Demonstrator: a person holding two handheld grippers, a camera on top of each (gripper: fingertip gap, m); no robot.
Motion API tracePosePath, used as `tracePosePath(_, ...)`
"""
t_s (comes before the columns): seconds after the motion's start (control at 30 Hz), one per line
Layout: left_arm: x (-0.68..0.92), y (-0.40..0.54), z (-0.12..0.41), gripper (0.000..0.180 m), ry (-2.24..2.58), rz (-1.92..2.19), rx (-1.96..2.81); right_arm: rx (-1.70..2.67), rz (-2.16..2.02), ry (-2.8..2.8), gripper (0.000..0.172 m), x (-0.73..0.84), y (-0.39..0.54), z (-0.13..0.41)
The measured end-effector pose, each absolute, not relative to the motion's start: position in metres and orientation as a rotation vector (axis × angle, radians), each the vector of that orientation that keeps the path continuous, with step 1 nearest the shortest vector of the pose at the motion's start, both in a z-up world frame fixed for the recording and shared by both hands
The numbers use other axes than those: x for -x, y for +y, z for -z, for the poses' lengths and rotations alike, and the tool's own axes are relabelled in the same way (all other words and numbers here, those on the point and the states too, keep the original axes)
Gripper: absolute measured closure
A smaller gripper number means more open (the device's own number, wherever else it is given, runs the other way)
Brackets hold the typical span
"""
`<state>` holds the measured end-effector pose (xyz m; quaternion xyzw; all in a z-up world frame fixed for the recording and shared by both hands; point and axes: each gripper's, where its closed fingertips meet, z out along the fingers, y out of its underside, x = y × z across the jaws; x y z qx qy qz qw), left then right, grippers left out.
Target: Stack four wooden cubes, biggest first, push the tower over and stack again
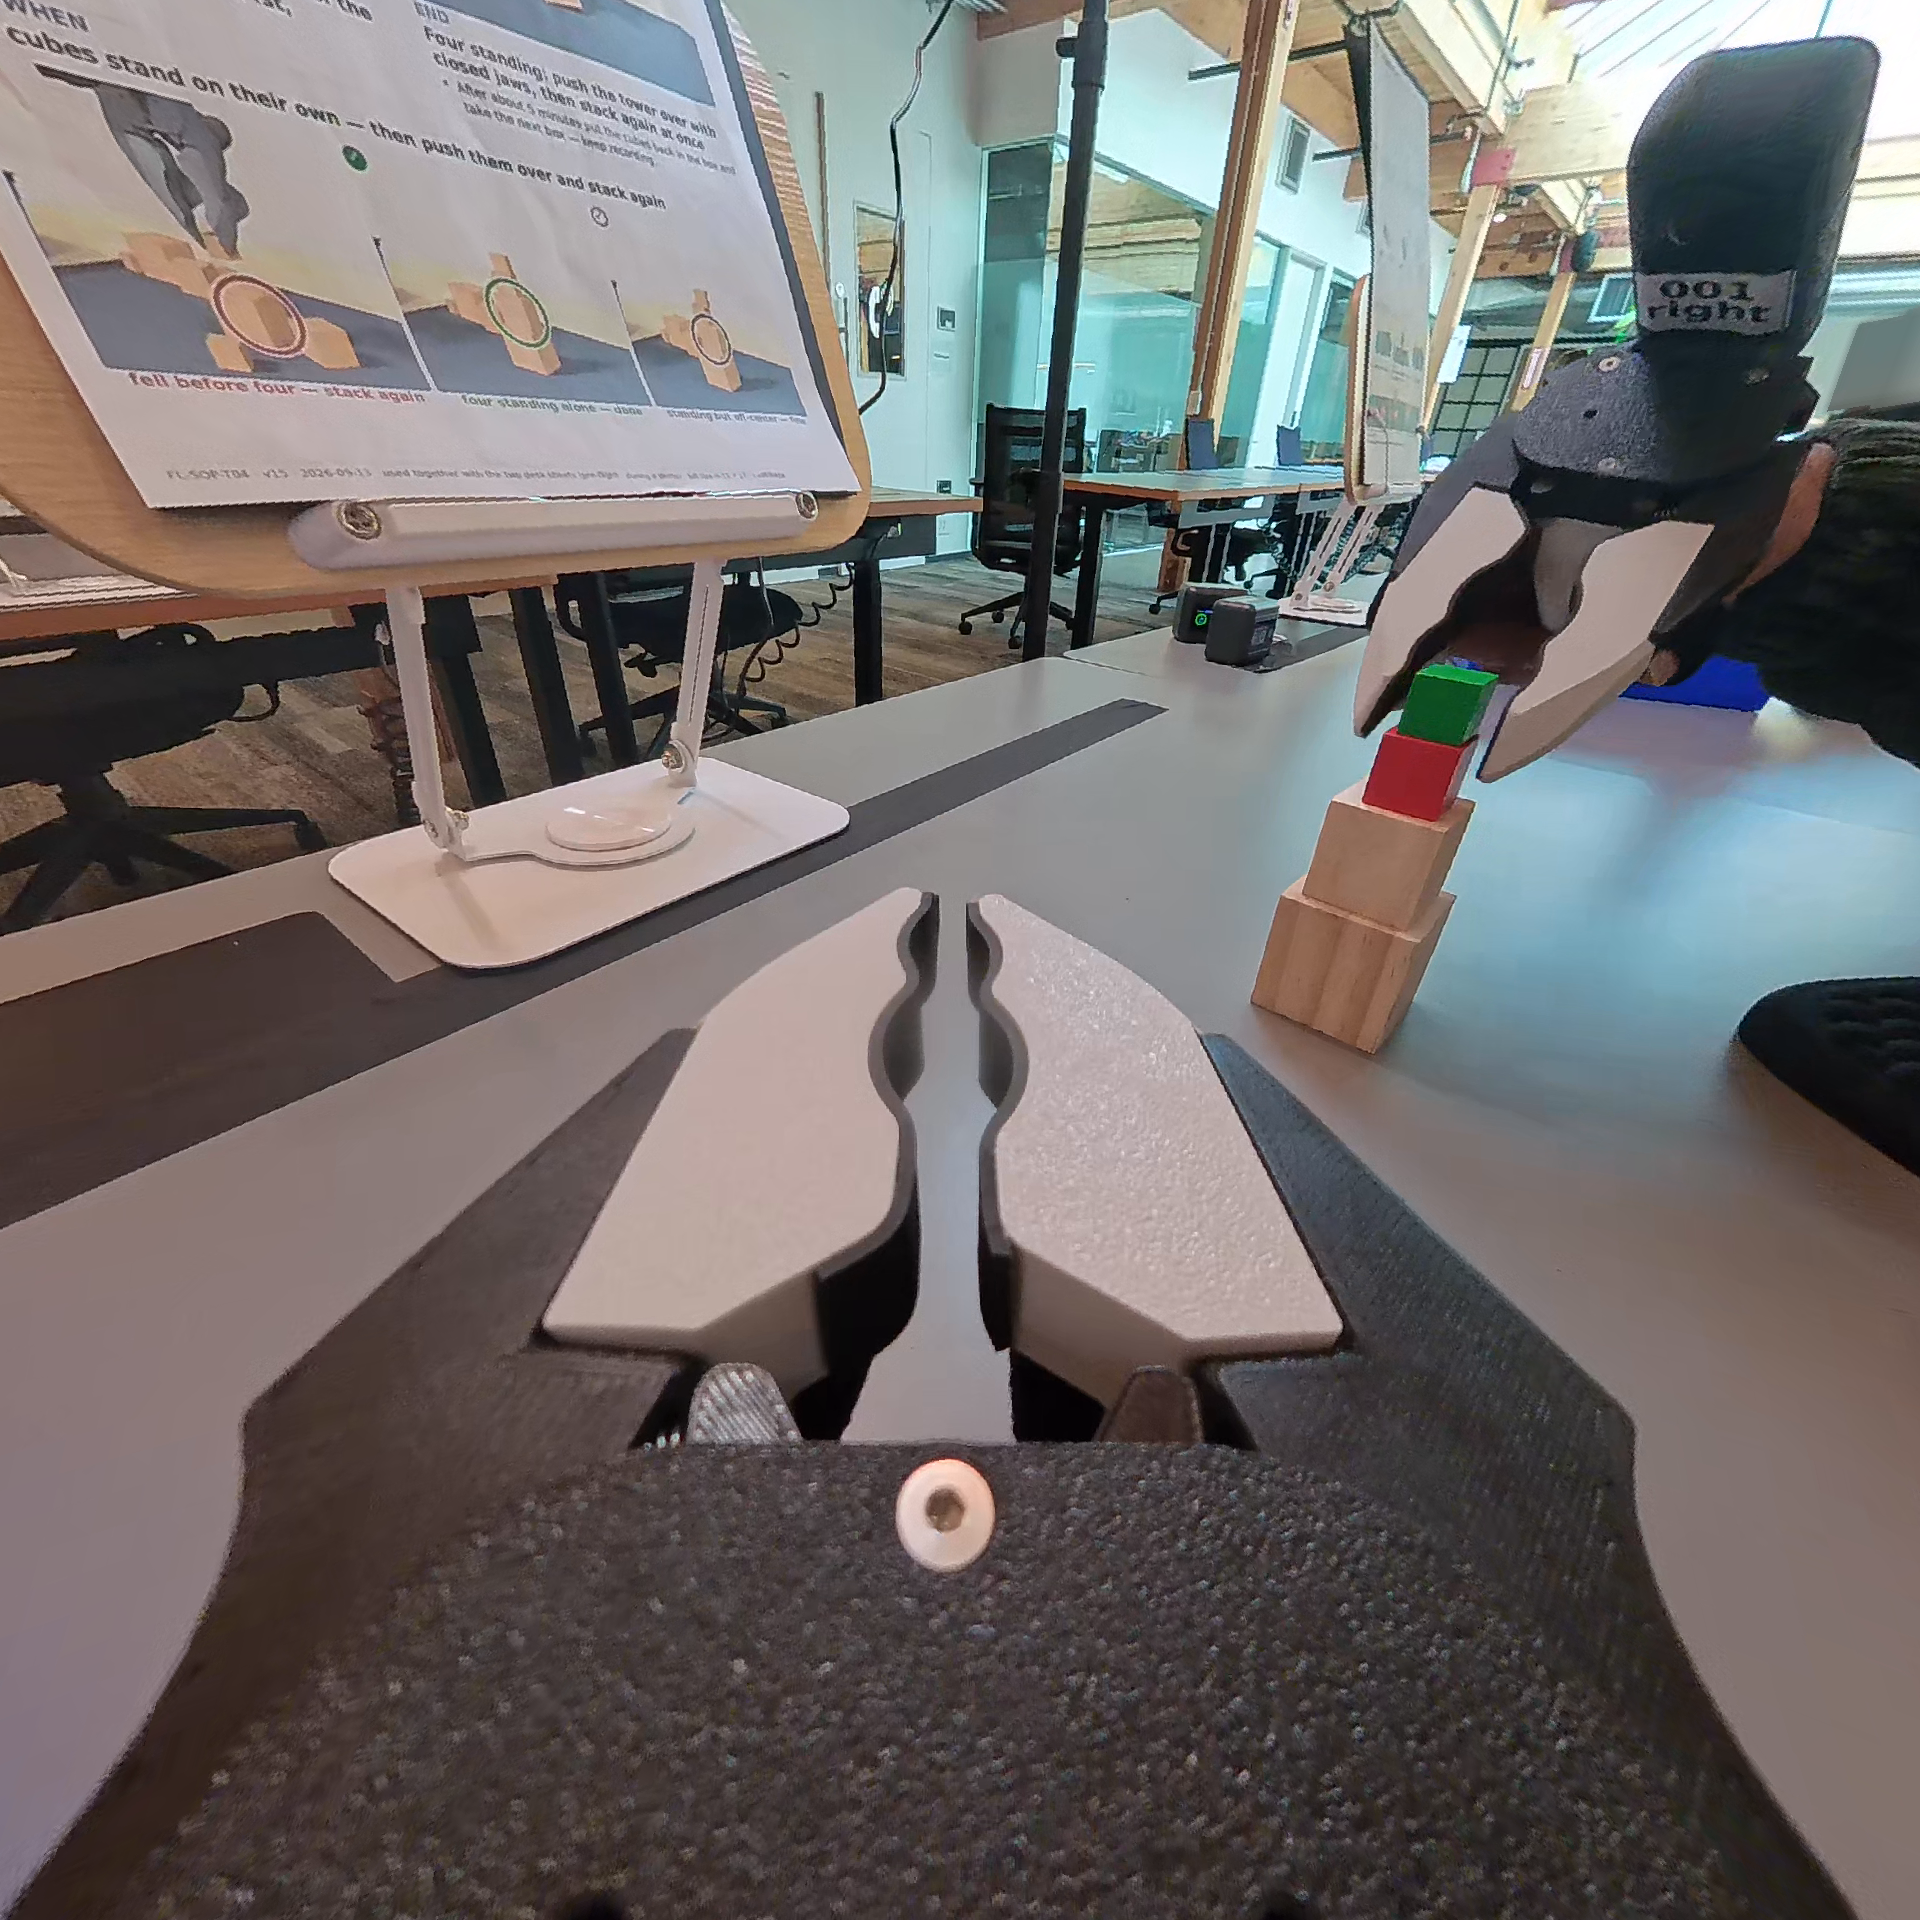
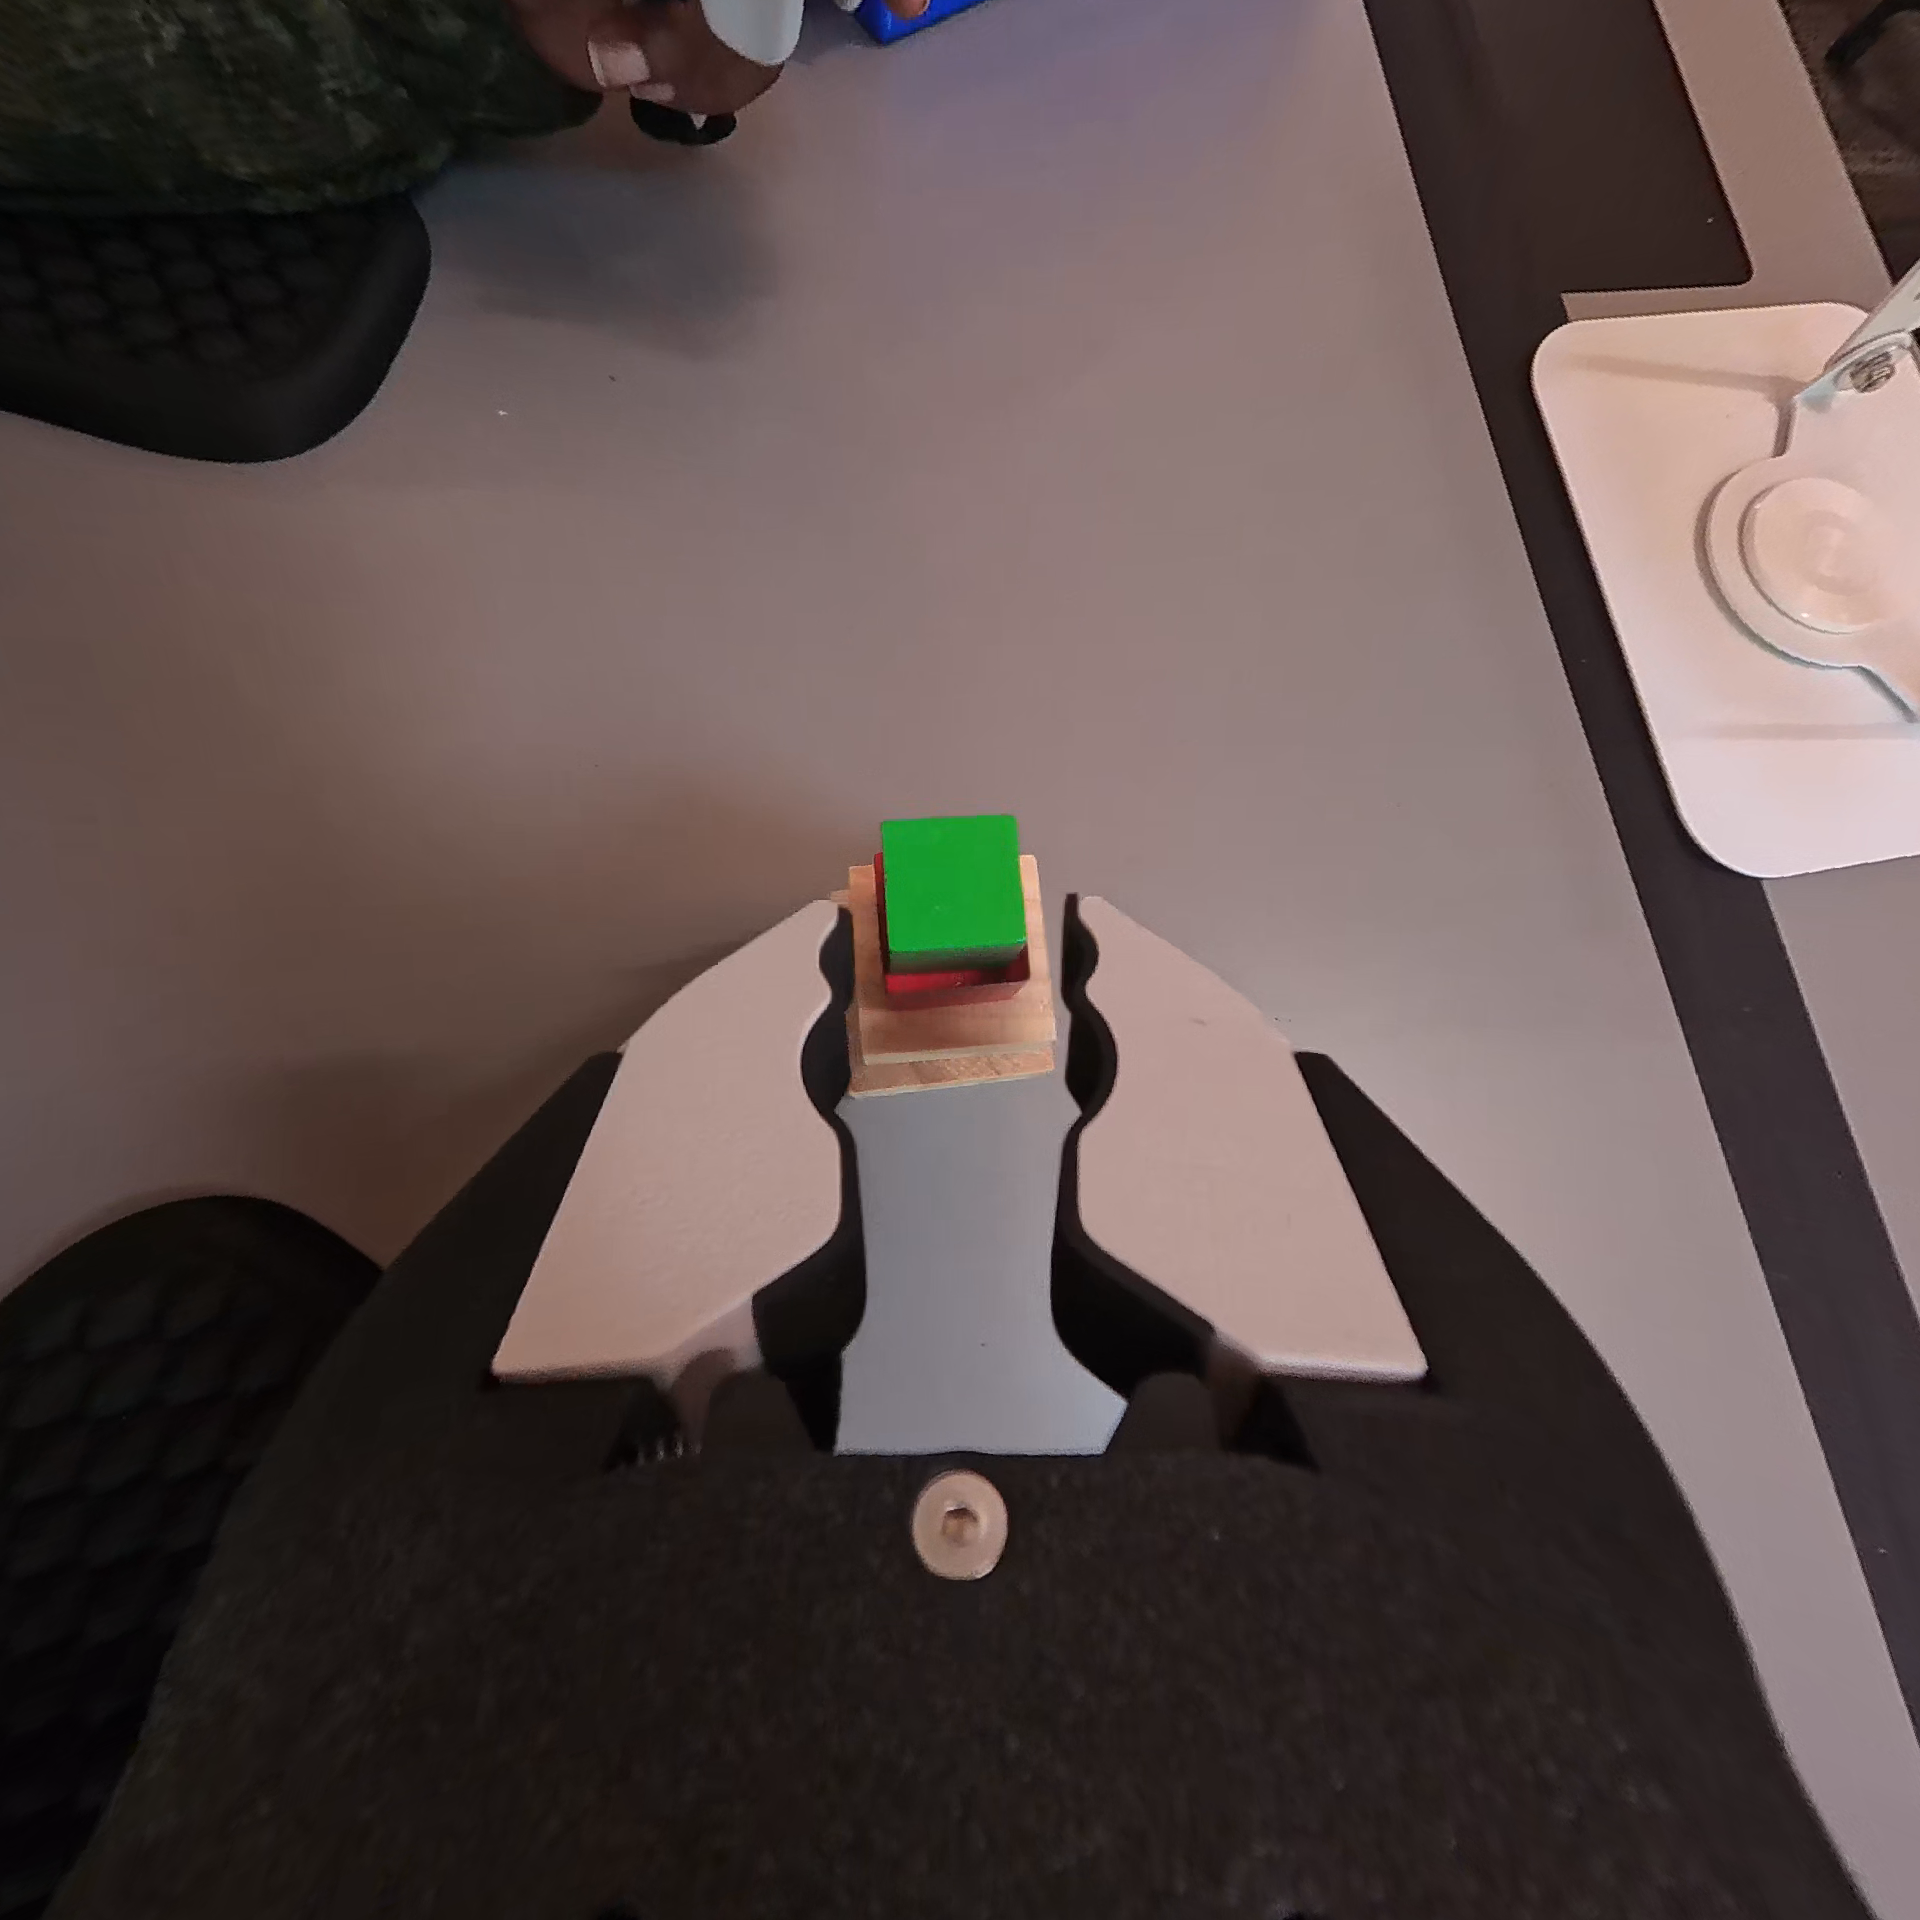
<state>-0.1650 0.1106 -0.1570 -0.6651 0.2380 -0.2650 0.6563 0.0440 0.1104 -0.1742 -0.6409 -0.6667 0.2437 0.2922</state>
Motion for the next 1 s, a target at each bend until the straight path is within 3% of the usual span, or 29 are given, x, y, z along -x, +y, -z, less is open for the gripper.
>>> tracePosePath(0.5,0.164,0.110,0.157,0.176,0.543,0.600,1.507,1.679,-0.723,-1.776,0.149,-0.044,0.107,0.158)
tracePosePath(1.0,0.165,0.110,0.157,0.175,0.541,0.600,1.506,1.654,-0.747,-1.809,0.150,-0.043,0.109,0.158)
